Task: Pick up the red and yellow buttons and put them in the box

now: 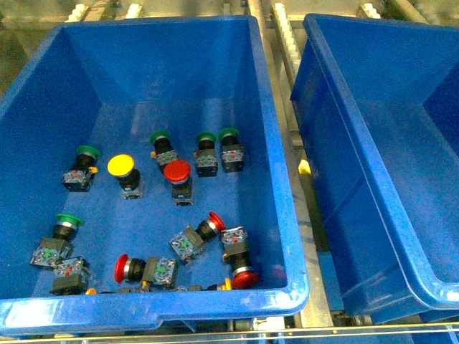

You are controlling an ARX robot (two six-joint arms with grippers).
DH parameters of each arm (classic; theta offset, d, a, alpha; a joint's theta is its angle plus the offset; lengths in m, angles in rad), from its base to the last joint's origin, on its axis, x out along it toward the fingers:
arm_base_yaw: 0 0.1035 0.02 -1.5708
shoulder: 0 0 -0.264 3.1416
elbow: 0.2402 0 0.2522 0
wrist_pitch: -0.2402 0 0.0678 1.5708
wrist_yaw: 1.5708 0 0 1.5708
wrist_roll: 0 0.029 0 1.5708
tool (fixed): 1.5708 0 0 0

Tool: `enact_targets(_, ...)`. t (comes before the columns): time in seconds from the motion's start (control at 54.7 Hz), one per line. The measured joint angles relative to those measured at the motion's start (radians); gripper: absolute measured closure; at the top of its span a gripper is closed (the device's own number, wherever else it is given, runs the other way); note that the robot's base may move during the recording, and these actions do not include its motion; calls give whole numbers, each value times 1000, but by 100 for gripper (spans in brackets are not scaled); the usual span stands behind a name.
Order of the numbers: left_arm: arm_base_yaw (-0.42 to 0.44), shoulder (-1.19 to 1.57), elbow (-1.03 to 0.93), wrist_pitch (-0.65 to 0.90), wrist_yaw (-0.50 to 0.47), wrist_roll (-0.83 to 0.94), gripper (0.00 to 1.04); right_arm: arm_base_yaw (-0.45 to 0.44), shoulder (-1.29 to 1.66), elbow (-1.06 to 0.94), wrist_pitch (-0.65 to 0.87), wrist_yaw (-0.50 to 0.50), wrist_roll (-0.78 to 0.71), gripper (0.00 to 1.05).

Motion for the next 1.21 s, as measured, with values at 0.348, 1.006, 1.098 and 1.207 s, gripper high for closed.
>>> enact_targets(0.348,0,0,0,0,0,0,8,0,0,0,0,0,0,7)
enact_targets(1.006,0,0,0,0,0,0,8,0,0,0,0,0,0,7)
enact_targets(1.098,0,0,0,0,0,0,8,0,0,0,0,0,0,7)
enact_targets(1.207,0,0,0,0,0,0,8,0,0,0,0,0,0,7)
